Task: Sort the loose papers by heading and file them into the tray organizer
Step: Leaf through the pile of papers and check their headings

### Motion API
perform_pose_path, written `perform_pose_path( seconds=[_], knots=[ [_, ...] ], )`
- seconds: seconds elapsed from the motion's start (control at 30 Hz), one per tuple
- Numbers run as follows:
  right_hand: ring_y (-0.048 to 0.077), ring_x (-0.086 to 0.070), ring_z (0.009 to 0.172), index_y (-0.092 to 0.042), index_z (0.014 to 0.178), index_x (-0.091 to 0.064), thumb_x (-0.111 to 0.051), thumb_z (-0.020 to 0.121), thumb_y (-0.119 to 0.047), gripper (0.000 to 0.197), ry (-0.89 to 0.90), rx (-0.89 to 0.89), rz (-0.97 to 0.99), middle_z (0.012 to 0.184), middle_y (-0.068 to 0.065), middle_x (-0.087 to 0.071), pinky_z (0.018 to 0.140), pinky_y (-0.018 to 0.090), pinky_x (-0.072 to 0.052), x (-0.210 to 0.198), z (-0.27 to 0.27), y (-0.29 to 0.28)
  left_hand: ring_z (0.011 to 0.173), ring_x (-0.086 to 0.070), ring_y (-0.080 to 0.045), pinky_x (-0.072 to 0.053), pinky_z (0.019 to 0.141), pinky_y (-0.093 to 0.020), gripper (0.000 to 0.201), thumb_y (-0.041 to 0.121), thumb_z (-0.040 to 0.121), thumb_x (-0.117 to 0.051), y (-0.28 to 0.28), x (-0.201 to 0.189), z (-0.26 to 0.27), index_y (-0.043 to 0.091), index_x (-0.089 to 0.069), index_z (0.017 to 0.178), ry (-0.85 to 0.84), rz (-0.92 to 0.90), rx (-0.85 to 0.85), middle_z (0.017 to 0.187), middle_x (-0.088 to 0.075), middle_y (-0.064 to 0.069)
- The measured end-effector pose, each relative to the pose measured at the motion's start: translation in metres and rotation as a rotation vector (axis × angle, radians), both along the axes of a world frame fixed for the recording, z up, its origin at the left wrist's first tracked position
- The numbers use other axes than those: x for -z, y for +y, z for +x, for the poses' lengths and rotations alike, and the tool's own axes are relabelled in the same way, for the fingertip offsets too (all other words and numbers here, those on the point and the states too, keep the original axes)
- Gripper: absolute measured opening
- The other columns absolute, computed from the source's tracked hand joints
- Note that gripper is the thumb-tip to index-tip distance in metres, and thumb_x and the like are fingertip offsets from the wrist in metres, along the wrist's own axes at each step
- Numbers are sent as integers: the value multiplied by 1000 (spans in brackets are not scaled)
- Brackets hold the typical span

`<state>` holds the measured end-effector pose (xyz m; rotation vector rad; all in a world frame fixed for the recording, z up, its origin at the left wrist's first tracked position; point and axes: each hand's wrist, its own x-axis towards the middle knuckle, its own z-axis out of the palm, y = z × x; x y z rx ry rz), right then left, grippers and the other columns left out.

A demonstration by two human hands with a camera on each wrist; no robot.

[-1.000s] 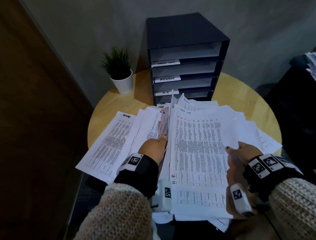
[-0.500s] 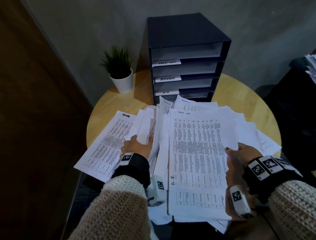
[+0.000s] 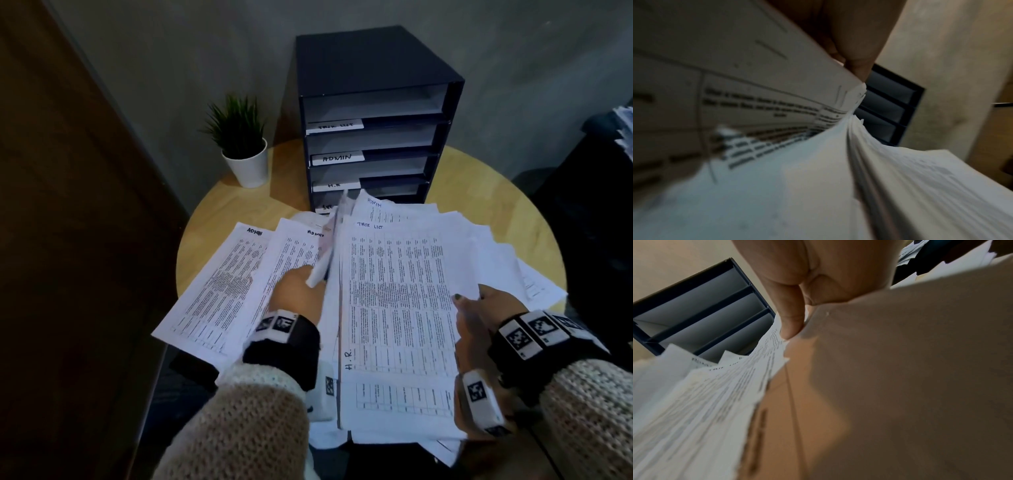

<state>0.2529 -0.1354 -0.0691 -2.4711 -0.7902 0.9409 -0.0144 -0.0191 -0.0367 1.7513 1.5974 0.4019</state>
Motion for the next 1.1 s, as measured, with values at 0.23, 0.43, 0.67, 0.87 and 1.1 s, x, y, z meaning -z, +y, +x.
perform_pose_path(
  seconds=[0.23,0.43,0.67,0.87,1.1],
  knots=[
    [29,-58,99,-5,117,-58,-55,92,-30,36,-15,-4,-9,115,18,-64,85,31,-39,0,0,0,98,-61,-24,-44,80,-23,35,30,99,-39,-19,-13,15,35,-51,131,86,99,206,116,-64,-1],
    [29,-57,100,-6,119,-58,-55,92,-32,37,-24,-5,-16,113,15,-63,81,28,-37,1,0,1,76,-55,-32,-41,73,-28,54,47,98,-37,9,-7,-1,6,-68,84,-108,-2,-159,79,-60,-16],
    [28,-57,98,-8,116,-59,-55,92,-32,34,-27,-12,-8,114,15,-64,82,30,-37,1,0,0,121,-44,-38,-33,105,-45,46,56,89,-45,48,31,-45,24,-61,118,136,-164,-360,132,-46,-17],
    [24,-53,89,-8,114,-59,-55,92,-33,34,-21,-1,-14,102,11,-62,83,31,-40,2,1,2,117,-50,-35,-35,103,-49,47,47,89,-51,44,32,-44,23,-42,128,56,-51,-430,130,-51,-12],
    [26,-55,93,-8,117,-58,-55,92,-32,35,-3,9,1,108,14,-63,86,32,-40,2,1,1,109,-47,-28,-29,96,-43,29,31,95,-38,34,13,-35,34,-63,110,219,113,-298,115,-51,-8]
  ],
)
